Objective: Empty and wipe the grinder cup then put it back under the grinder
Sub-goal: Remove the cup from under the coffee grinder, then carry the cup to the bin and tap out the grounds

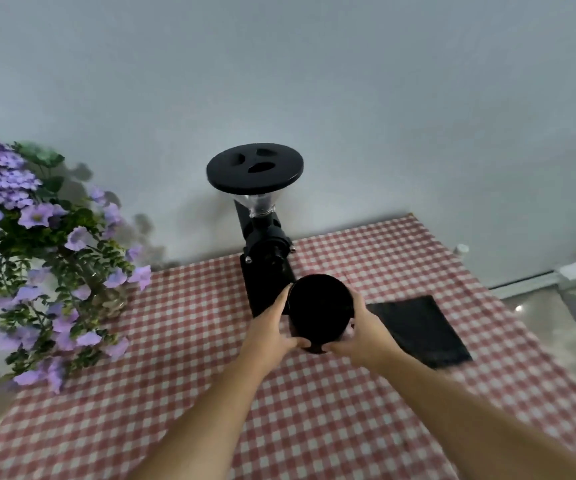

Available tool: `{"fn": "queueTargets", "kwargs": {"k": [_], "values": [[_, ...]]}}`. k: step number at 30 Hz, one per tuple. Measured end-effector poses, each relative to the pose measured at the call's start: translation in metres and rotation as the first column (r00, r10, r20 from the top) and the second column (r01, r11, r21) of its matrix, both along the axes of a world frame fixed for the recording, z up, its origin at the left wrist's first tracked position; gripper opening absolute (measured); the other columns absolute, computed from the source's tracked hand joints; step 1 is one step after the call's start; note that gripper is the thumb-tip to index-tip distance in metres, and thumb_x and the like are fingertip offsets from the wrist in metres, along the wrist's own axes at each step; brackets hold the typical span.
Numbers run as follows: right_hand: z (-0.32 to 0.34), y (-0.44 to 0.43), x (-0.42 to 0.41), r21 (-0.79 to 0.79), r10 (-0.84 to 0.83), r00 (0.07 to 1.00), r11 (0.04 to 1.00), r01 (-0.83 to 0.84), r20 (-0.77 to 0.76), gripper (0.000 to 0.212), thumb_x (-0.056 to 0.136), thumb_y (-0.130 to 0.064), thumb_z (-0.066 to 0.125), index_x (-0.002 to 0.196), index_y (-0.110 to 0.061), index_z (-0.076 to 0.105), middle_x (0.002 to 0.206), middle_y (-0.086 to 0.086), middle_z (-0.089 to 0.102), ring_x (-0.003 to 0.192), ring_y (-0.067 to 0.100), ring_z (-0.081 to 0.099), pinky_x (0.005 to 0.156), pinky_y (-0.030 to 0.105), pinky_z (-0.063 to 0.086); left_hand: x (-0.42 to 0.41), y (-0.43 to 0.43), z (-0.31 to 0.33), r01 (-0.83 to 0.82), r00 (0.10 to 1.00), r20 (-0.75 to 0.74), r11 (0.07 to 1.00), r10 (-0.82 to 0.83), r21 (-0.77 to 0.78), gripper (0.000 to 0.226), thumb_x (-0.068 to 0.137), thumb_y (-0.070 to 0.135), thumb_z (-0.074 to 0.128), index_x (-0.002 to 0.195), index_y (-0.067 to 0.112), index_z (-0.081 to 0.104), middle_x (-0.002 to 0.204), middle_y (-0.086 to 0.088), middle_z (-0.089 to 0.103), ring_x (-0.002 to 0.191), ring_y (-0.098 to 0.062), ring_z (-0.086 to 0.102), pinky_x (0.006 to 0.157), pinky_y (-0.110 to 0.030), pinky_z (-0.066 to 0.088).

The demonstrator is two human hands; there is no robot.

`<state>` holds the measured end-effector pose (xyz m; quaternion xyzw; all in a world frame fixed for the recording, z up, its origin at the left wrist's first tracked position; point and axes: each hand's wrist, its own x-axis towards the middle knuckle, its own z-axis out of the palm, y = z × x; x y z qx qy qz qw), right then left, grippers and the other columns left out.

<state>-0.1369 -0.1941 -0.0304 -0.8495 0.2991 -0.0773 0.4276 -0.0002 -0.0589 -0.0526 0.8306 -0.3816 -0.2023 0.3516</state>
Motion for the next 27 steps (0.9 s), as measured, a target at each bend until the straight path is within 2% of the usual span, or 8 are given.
{"fn": "queueTargets", "kwargs": {"k": [3,5,6,10,15,20,25,27], "values": [[0.006,-0.013,-0.039,-0.036,-0.112,0.993,0.993,0.112,-0.023,0.107,0.065,-0.026,0.084,0.145,-0.026,0.014,0.132,-0.003,0.054,0.121,0.017,0.053,0.095,0.03,0.046,-0.019,-0.034,-0.002,0.119,0.992,-0.043,0.993,-0.12,-0.018,0.113,0.069,0.025,0.088,0.147,0.055,0.011,0.137,0.015,0.048,0.124,-0.007,0.049,0.105,-0.034,0.043],[0.014,-0.033,-0.107,-0.051,-0.287,0.958,0.956,0.288,0.029,0.107,0.064,-0.027,0.084,0.145,-0.026,0.014,0.134,-0.004,0.053,0.123,0.017,0.051,0.097,0.029,0.044,-0.071,-0.081,0.007,0.299,0.954,-0.02,0.954,-0.299,-0.012,0.11,0.069,0.022,0.088,0.145,0.055,0.015,0.129,0.017,0.049,0.12,-0.008,0.052,0.097,-0.026,0.046],[0.016,-0.033,-0.106,-0.039,-0.271,0.962,0.961,0.273,0.034,0.107,0.064,-0.028,0.084,0.144,-0.028,0.013,0.134,-0.004,0.052,0.123,0.016,0.051,0.097,0.029,0.044,-0.068,-0.083,0.003,0.284,0.958,-0.043,0.959,-0.284,-0.013,0.107,0.07,0.02,0.087,0.145,0.053,0.019,0.127,0.017,0.051,0.119,-0.009,0.053,0.095,-0.025,0.047],[0.026,-0.049,-0.181,-0.041,-0.403,0.912,0.913,0.406,0.071,0.107,0.062,-0.03,0.086,0.143,-0.026,0.015,0.135,-0.002,0.05,0.125,0.017,0.049,0.098,0.03,0.043,-0.128,-0.131,0.014,0.415,0.91,0.027,0.909,-0.414,-0.042,0.107,0.063,0.028,0.09,0.148,0.044,0.028,0.135,0.006,0.058,0.126,-0.019,0.053,0.101,-0.04,0.046],[0.03,-0.075,-0.321,-0.035,-0.61,0.779,0.784,0.62,0.144,0.106,0.061,-0.024,0.086,0.142,-0.03,0.016,0.132,-0.002,0.053,0.123,0.021,0.051,0.094,0.033,0.045,-0.263,-0.196,0.037,0.638,0.768,0.006,0.765,-0.64,-0.093,0.099,0.067,0.018,0.089,0.147,0.035,0.032,0.133,0.01,0.055,0.122,-0.009,0.051,0.09,-0.018,0.042],[0.02,-0.096,-0.467,-0.056,-0.712,0.695,0.694,0.718,0.102,0.107,0.059,-0.028,0.086,0.142,-0.024,0.019,0.127,0.002,0.055,0.119,0.024,0.053,0.092,0.034,0.045,-0.401,-0.244,0.03,0.737,0.674,-0.006,0.672,-0.739,-0.071,0.114,0.059,0.03,0.092,0.152,0.035,0.026,0.137,0.001,0.057,0.127,-0.016,0.052,0.105,-0.037,0.043],[-0.01,-0.099,-0.585,0.014,-0.78,0.62,0.623,0.782,0.084,0.105,0.055,-0.023,0.088,0.139,-0.019,0.025,0.12,-0.006,0.05,0.119,0.02,0.051,0.099,0.036,0.042,-0.522,-0.265,-0.001,0.81,0.585,-0.043,0.586,-0.81,-0.021,0.11,0.061,0.031,0.09,0.148,0.045,0.024,0.131,0.007,0.059,0.124,-0.013,0.053,0.103,-0.036,0.044],[-0.023,-0.095,-0.616,0.051,-0.798,0.599,0.602,0.797,0.061,0.106,0.056,-0.022,0.088,0.14,-0.019,0.024,0.12,-0.005,0.049,0.12,0.021,0.05,0.101,0.038,0.041,-0.552,-0.268,-0.016,0.831,0.556,-0.058,0.556,-0.829,0.009,0.11,0.062,0.032,0.09,0.15,0.04,0.025,0.131,0.006,0.06,0.123,-0.013,0.054,0.1,-0.032,0.044]]}}
